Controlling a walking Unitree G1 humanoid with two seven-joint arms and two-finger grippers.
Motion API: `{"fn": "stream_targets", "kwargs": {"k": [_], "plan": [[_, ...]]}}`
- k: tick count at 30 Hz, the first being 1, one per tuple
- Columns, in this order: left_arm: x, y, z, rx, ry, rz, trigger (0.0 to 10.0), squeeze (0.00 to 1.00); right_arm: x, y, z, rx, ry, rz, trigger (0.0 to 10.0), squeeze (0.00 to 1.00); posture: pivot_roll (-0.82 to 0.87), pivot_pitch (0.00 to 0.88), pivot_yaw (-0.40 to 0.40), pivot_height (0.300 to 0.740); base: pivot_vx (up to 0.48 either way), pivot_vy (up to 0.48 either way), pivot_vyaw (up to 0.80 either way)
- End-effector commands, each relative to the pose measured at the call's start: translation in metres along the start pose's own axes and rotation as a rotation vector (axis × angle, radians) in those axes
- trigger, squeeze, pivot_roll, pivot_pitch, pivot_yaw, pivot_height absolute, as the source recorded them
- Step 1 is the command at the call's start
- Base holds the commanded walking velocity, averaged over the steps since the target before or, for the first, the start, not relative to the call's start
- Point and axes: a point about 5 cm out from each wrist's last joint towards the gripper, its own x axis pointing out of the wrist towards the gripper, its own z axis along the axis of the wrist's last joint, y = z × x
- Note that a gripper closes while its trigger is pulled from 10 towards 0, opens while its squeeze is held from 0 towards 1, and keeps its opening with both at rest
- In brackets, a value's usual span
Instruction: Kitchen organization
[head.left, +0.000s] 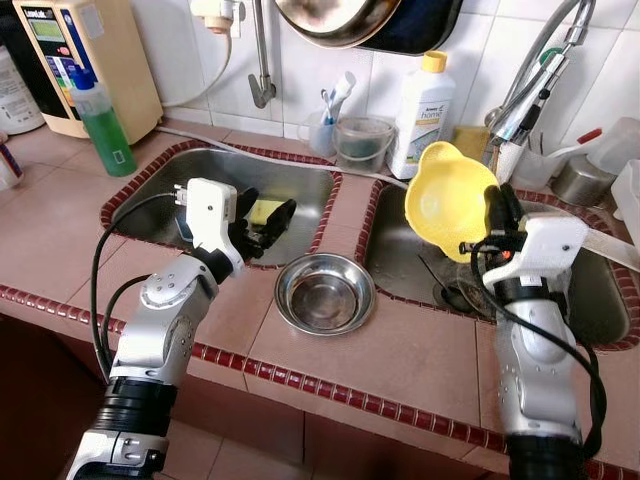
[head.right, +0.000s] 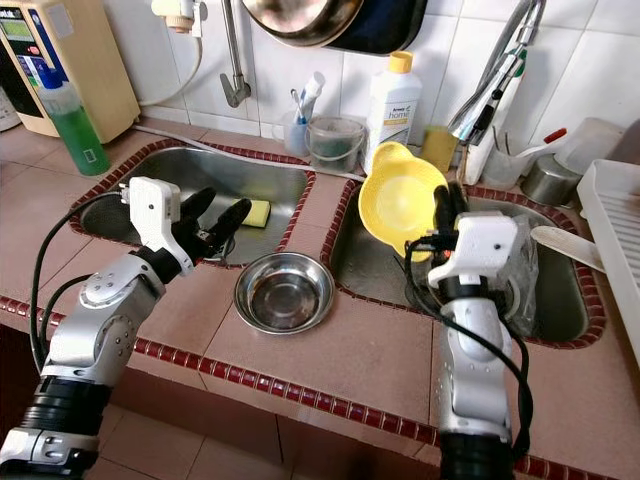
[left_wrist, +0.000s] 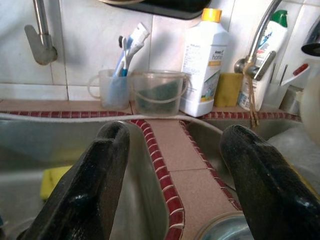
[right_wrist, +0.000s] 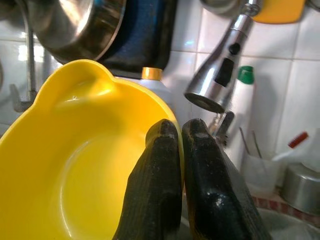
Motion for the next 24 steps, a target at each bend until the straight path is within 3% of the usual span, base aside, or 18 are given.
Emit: {"fn": "stream_targets", "kwargs": {"k": [1, 24], "plan": [[0.004, 0.000, 0.004, 0.008, -0.010, -0.003, 10.0, 0.00, 0.002, -0.002, 0.009, -0.008, -0.033, -0.023, 10.0, 0.00, -0.12, 0.000, 0.051, 0.740, 0.000, 0.292, 0.00], [0.001, -0.007, -0.013, 0.015, 0.012, -0.034, 10.0, 0.00, -0.003, 0.015, 0.010, -0.014, -0.033, -0.013, 10.0, 0.00, -0.11, 0.000, 0.042, 0.740, 0.000, 0.466, 0.00]]}}
